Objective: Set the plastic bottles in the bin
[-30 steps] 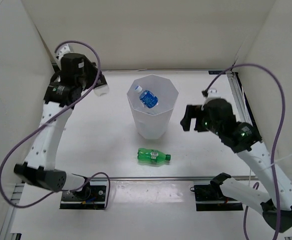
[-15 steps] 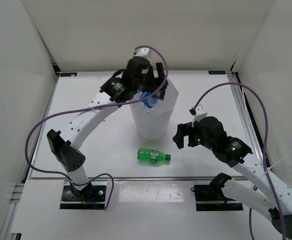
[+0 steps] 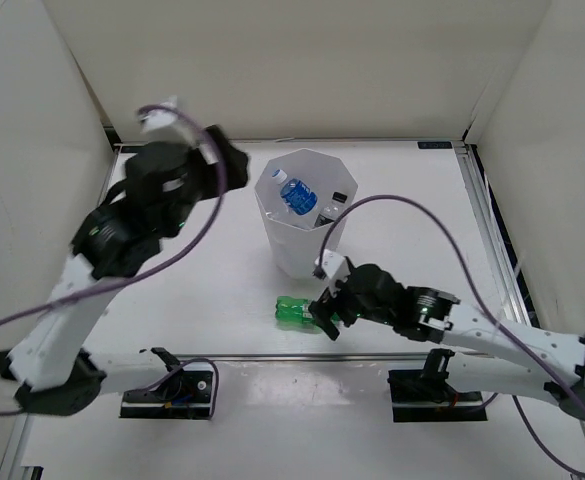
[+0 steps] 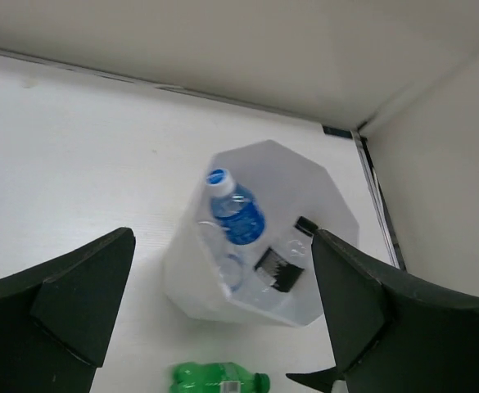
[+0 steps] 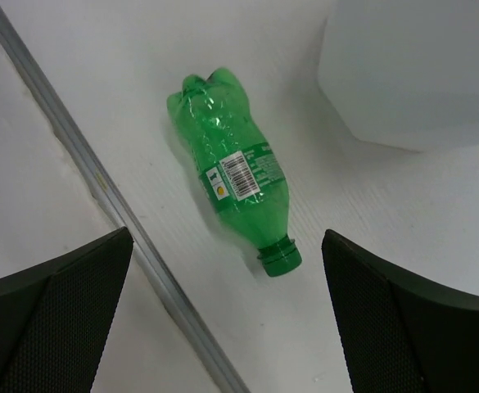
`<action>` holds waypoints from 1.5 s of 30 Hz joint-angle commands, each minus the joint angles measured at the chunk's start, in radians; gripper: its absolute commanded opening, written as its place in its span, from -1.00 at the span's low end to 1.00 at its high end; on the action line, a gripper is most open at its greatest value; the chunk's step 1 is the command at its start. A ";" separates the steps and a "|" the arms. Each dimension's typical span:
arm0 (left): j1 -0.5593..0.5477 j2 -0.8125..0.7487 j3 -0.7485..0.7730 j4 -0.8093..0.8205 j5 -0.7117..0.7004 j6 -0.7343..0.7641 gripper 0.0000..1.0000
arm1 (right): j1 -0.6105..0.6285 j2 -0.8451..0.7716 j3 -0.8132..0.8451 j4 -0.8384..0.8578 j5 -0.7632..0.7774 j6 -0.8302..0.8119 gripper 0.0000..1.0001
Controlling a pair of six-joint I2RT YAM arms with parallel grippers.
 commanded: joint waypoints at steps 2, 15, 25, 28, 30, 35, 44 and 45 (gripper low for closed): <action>0.025 -0.168 -0.159 -0.197 -0.140 -0.051 1.00 | 0.036 0.139 -0.065 0.207 0.024 -0.148 1.00; 0.025 -0.369 -0.389 -0.446 -0.086 -0.213 1.00 | -0.034 0.487 -0.068 0.439 -0.083 -0.110 0.69; 0.025 -0.415 -0.438 -0.376 -0.205 -0.216 1.00 | -0.025 0.295 0.081 0.033 -0.134 0.025 -0.11; 0.025 -0.429 -0.487 -0.376 -0.244 -0.257 1.00 | 0.025 0.204 0.254 -0.153 -0.104 0.051 -0.24; 0.025 -0.440 -0.515 -0.397 -0.283 -0.292 1.00 | 0.039 0.179 0.438 -0.275 -0.030 0.089 -0.36; 0.025 -0.449 -0.549 -0.451 -0.306 -0.378 1.00 | -0.068 0.271 0.906 -0.463 0.150 0.166 -0.38; 0.025 -0.435 -0.534 -0.446 -0.306 -0.362 1.00 | -0.248 0.575 1.233 -0.518 0.035 0.060 0.98; 0.025 -0.435 -0.518 -0.472 -0.315 -0.362 1.00 | -0.248 0.575 1.233 -0.527 0.053 0.074 0.98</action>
